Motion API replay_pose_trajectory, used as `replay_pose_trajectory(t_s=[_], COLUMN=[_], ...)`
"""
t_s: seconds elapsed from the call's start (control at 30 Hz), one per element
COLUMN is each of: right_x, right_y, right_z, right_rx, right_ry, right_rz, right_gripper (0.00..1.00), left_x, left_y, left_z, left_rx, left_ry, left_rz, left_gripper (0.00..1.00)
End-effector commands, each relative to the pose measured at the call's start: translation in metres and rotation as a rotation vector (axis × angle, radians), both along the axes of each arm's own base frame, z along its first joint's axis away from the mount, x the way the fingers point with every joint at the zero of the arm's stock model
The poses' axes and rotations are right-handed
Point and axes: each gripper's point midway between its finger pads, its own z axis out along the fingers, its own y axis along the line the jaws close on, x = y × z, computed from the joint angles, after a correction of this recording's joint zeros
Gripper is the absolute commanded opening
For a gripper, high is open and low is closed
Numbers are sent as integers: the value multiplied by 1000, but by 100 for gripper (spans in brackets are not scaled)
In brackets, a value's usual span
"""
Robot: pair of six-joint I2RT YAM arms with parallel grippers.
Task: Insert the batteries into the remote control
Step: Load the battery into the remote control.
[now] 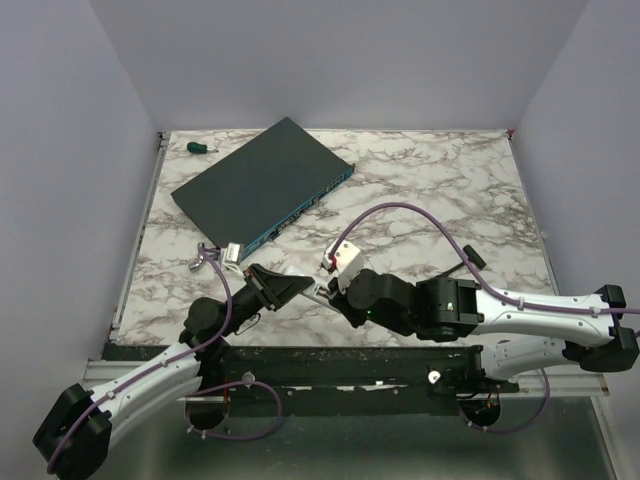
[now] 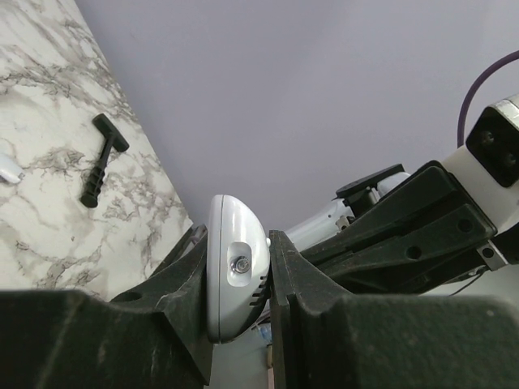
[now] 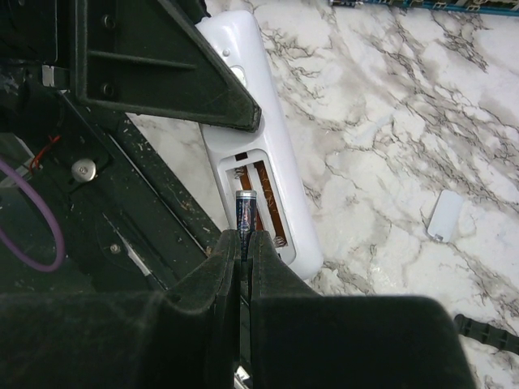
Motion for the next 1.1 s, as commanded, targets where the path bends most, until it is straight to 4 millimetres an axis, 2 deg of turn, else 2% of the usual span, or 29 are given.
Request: replay_pose_trajectory(t_s=[0.0, 0.7, 1.07], right_x=[-2, -2, 2], right_y=[3, 3, 2], right_z=[5, -17, -20], right_rx=[-1, -60, -72], right_ry=[-2, 18, 22], right_rz=[10, 36, 31], right_gripper=[1, 1, 7], left_x=[1, -2, -4], left_y=[2, 2, 2], left_z=[-6, -2, -1], left_rx=[12, -1, -2], left_ry=[-7, -29, -31], left_rz=[21, 12, 2], left_gripper=[0, 0, 0])
